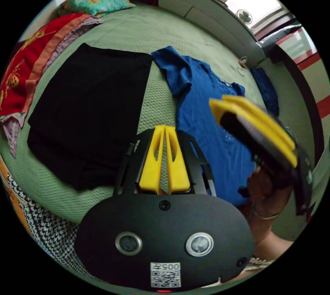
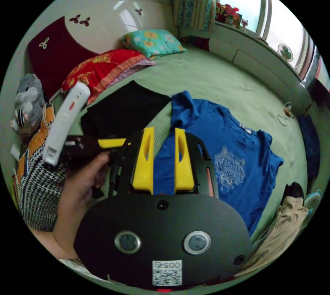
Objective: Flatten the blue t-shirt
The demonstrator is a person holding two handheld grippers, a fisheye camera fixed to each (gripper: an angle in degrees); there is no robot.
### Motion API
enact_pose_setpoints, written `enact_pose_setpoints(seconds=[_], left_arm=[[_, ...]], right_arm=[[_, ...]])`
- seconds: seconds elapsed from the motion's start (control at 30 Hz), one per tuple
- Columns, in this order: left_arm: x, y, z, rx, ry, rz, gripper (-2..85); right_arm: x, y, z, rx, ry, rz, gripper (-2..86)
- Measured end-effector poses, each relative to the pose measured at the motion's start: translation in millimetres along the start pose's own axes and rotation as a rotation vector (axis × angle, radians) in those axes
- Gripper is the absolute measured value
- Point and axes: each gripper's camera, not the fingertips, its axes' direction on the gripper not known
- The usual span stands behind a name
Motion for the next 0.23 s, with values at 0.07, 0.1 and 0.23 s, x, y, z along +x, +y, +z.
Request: enact_pose_setpoints(seconds=[0.07, 0.1, 0.23], left_arm=[[-4, 1, 0, 0.01, -0.009, -0.005, -0.6], [-5, 1, 0, 0.012, -0.002, -0.003, -0.6], [-9, 1, 4, 0.008, 0.025, -0.002, -0.6]], right_arm=[[2, -29, 13, -0.006, 0.033, -0.019, 9.7], [5, -50, 27, -0.039, 0.045, -0.017, 10.5], [31, -106, 85, -0.191, -0.13, 0.071, 11.6]])
